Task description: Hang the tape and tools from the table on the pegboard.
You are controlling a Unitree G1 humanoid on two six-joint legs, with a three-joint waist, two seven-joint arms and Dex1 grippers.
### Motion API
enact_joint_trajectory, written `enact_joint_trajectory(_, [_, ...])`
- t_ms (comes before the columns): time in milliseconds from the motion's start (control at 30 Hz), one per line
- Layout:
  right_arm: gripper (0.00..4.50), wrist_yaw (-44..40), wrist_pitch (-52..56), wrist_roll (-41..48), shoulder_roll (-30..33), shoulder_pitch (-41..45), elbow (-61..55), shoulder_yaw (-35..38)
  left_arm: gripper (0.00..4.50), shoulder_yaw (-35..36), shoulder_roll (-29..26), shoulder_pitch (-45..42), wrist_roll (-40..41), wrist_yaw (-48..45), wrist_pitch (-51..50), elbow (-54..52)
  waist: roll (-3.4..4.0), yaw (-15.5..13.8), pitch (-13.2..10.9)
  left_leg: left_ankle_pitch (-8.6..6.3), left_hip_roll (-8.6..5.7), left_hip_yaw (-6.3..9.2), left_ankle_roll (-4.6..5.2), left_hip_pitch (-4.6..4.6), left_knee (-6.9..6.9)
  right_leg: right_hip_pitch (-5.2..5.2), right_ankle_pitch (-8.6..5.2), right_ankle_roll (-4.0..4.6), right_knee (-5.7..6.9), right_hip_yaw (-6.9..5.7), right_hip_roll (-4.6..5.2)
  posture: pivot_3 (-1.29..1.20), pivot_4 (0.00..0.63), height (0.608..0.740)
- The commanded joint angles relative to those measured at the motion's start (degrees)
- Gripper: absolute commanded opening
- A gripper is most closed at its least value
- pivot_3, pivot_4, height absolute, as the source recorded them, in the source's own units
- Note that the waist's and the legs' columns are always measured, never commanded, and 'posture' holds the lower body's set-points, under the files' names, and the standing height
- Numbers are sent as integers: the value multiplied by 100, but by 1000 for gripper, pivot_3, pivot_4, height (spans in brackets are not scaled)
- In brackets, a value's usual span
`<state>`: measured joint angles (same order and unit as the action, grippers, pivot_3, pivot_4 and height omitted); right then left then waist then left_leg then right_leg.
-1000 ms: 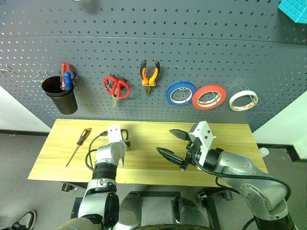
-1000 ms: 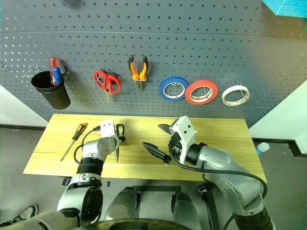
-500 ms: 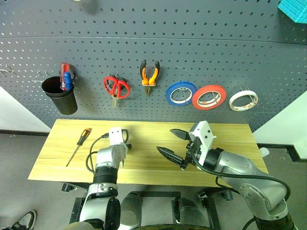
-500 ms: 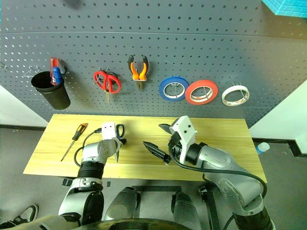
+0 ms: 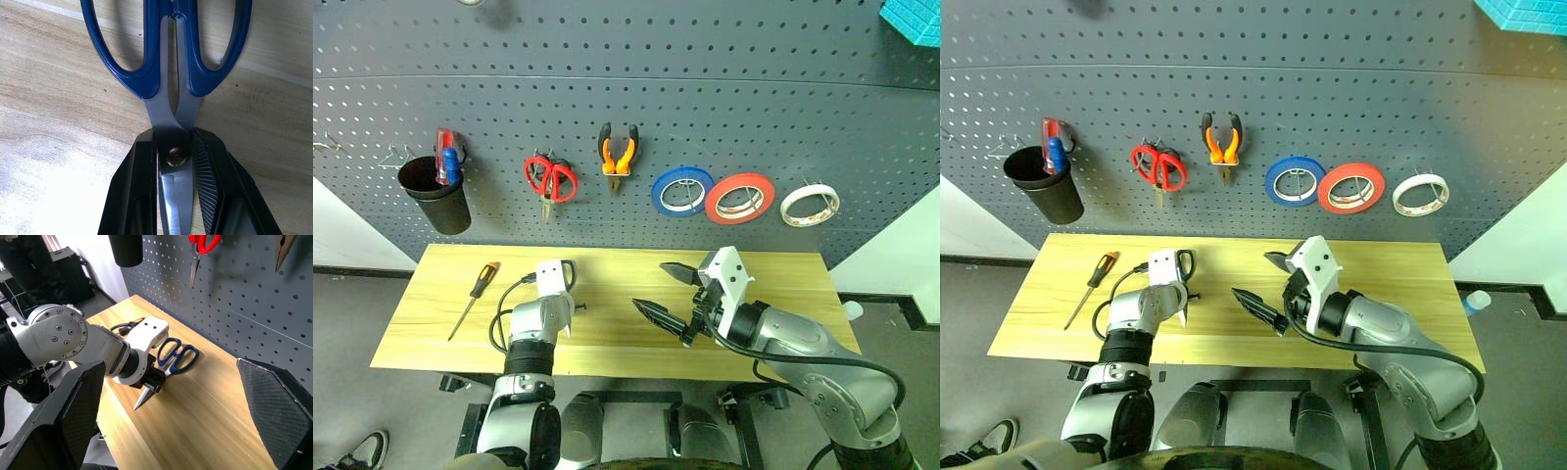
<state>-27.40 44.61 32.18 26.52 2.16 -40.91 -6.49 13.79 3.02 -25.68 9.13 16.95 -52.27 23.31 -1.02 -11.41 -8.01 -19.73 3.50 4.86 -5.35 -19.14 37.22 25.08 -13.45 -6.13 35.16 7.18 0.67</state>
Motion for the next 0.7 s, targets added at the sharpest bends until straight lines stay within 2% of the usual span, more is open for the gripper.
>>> enact_joint_trajectory(33, [4500, -22, -127, -15, 12, 65, -97, -16, 705, 64, 23, 170, -38, 35, -191, 343, 0, -1, 0, 0, 0, 0, 0, 0, 0, 0, 0, 0, 0, 0, 0, 312, 162, 720])
enact_joint_trajectory(700, [4500, -175, -320, -233, 3, 207, 181, -106, 588, -571, -21, 564, -259, -514, -51, -588, -2, -13, -2, 0, 0, 0, -1, -17, -7, 15, -2, -3, -8, 0, 1, 327, 145, 720])
